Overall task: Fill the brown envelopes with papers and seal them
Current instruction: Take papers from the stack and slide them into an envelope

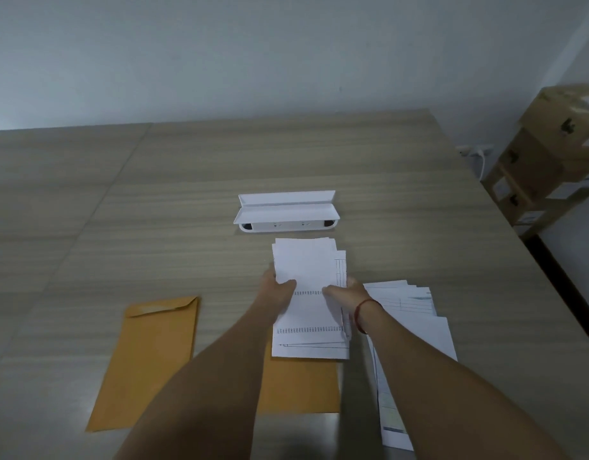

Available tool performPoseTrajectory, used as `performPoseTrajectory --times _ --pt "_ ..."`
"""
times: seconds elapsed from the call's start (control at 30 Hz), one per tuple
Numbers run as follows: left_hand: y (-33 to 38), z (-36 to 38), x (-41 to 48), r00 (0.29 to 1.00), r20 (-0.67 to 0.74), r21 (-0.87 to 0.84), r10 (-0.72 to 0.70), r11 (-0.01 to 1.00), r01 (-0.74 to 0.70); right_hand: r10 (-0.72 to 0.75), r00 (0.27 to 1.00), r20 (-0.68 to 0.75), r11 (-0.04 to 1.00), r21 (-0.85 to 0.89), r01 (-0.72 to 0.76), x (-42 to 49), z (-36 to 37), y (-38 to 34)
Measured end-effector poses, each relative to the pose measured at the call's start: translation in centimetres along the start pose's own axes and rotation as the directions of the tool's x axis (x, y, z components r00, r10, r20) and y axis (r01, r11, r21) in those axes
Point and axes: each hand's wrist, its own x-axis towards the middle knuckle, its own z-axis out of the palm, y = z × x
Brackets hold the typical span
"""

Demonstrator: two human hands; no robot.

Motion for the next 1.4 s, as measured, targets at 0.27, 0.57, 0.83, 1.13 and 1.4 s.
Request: performPoseTrajectory --times 0.27,0.57,0.83,1.13,1.4 --pt "-0.8 -0.7 0.6 0.998 -0.049 -0.003 -0.049 0.999 0.049 0.067 0.989 0.135 0.968 -0.25 -0.031 0.6 0.2 0.5" --pt "0.9 -1.4 1.7 0.999 0.013 0.021 -0.038 0.999 0.037 0.081 0.978 0.194 0.928 -0.373 -0.003 1.9 -0.1 -1.5" --pt "1.3 -2.3 2.8 0.993 0.11 0.066 -0.039 0.997 0.032 0.026 0.992 0.121 0.919 -0.394 0.024 2.8 0.6 -2.9" --pt "0.4 -1.8 3.5 1.0 0.031 0.04 -0.001 0.999 0.0 0.0 0.998 0.067 0.934 -0.357 0.024 3.3 0.3 -2.9" --pt "-2.7 -3.0 5.1 0.992 0.006 0.562 0.129 0.82 -0.11 -0.107 0.916 -0.387 0.994 -0.011 0.111 5.8 -1.0 -5.3"
